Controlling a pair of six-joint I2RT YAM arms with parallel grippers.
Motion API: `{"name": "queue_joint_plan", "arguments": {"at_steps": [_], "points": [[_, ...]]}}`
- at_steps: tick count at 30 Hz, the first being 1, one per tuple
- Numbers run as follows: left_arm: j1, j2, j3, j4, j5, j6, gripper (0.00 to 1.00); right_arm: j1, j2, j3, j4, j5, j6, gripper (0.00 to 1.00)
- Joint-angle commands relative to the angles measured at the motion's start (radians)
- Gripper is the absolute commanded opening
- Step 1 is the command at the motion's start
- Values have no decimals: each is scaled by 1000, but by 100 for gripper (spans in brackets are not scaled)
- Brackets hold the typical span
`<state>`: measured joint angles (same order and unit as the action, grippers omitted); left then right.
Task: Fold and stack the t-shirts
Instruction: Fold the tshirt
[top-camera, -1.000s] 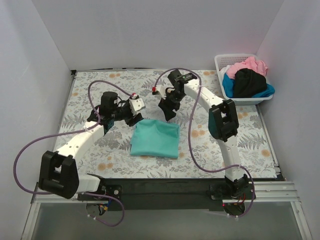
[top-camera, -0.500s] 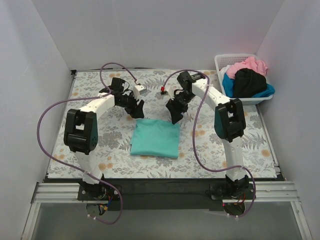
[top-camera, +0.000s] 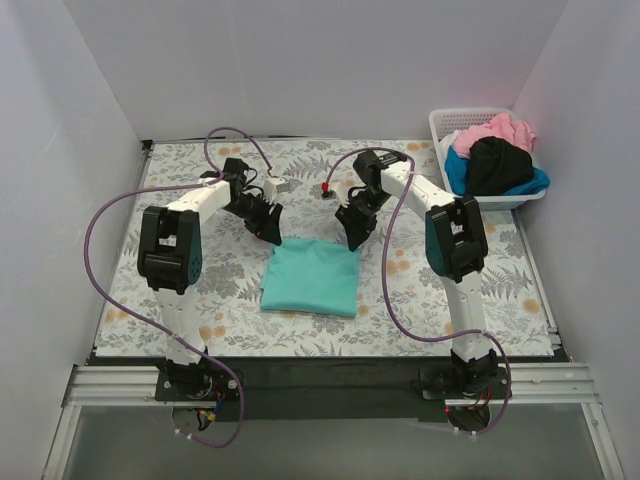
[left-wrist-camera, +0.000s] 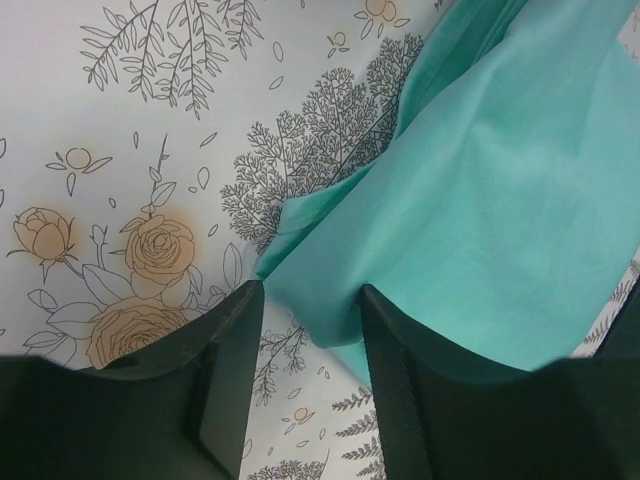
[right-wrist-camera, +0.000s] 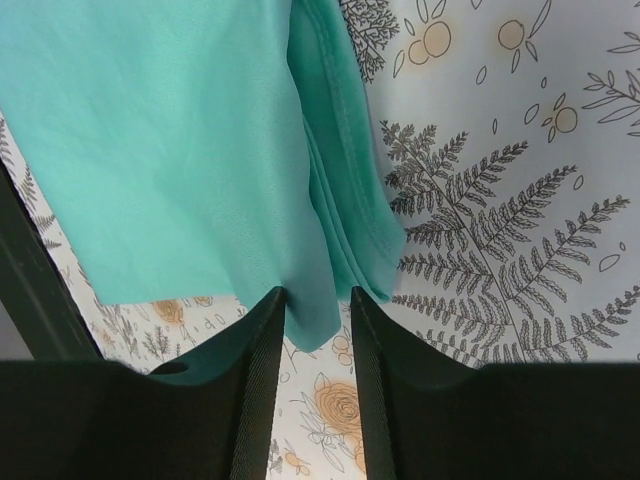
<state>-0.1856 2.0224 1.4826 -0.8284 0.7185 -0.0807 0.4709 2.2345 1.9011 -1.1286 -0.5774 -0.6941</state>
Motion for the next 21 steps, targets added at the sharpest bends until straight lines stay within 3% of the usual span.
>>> {"name": "queue_joint_plan", "arguments": {"at_steps": [1, 3, 4, 6, 16, 21], "points": [[18, 15, 48, -47, 35, 15, 41, -2, -3, 4, -37, 13, -30, 38], [23, 38, 77, -67, 47, 16, 23, 0, 1, 15, -45, 24, -38, 31], [28, 41, 87, -69, 53, 13, 15, -2, 1, 29, -46, 36, -41, 15], [35, 41, 99, -48, 58, -8, 2, -2, 4, 47, -46, 54, -44, 1], [63, 108, 120, 72, 21, -54, 0, -12, 131, 202, -34, 148, -22, 1], [75, 191, 142, 132, -25, -94, 0, -21, 195, 227, 81, 234, 28, 1]]}}
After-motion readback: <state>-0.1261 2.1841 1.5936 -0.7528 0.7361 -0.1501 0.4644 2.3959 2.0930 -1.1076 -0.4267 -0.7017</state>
